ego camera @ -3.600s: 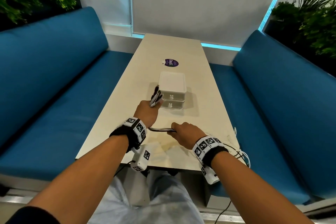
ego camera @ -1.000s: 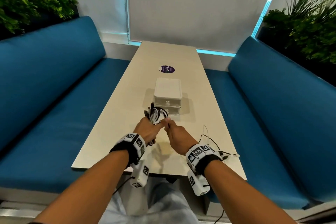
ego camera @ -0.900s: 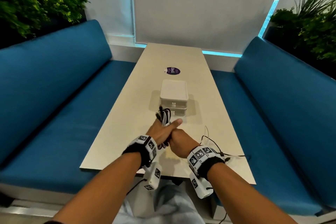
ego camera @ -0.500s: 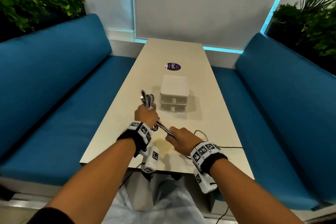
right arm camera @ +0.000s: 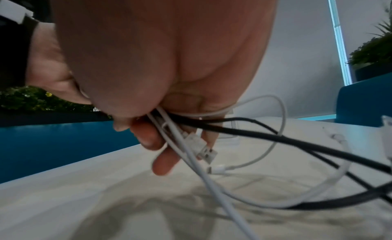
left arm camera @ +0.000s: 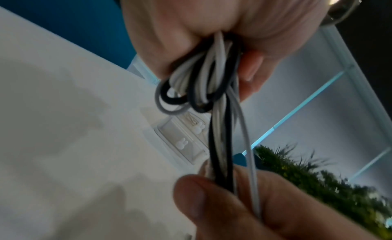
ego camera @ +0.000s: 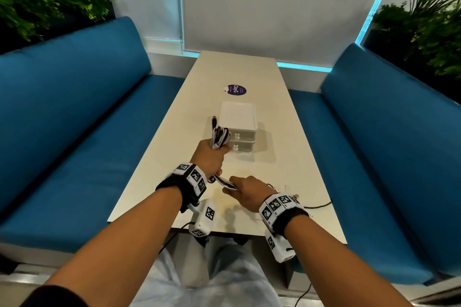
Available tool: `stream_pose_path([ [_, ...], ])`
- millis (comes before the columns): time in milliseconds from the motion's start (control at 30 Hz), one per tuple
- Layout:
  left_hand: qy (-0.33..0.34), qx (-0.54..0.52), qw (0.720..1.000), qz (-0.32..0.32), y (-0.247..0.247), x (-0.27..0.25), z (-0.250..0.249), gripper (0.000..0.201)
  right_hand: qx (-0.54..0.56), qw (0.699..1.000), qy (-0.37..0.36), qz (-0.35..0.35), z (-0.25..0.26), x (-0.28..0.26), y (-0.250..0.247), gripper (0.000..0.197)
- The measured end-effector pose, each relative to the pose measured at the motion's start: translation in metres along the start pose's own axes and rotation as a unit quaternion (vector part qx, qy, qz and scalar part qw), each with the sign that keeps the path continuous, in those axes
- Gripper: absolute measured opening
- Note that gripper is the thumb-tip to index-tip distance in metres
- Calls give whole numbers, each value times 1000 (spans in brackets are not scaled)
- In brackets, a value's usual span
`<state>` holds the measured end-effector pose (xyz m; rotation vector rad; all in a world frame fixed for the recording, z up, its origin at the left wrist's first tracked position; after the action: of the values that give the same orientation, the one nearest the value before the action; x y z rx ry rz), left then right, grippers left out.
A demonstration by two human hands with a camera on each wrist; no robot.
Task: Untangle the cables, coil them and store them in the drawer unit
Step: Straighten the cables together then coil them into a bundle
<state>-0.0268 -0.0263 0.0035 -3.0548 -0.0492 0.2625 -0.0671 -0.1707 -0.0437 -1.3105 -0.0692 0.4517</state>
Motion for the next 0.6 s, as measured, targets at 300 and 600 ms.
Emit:
stream_pose_path([
  [300,78,261,953,134,-2,-9,3,41,5,1000,16,16,-11,4,-13,37],
  [600,97,389,880,255,0,-13,17,55,93,995,19,42,-14,4,-20,24],
])
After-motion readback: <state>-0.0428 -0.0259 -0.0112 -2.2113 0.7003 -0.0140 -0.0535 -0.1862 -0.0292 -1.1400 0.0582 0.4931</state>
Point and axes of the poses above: each hand's wrist, its own x-axis towards the middle knuckle, its own y-axis out of the palm, z = x × y, the point moved 1 cm from there along x, towards the middle knuckle, and after that the axes turned 2 degrees about -x, right-handed, at the moved point
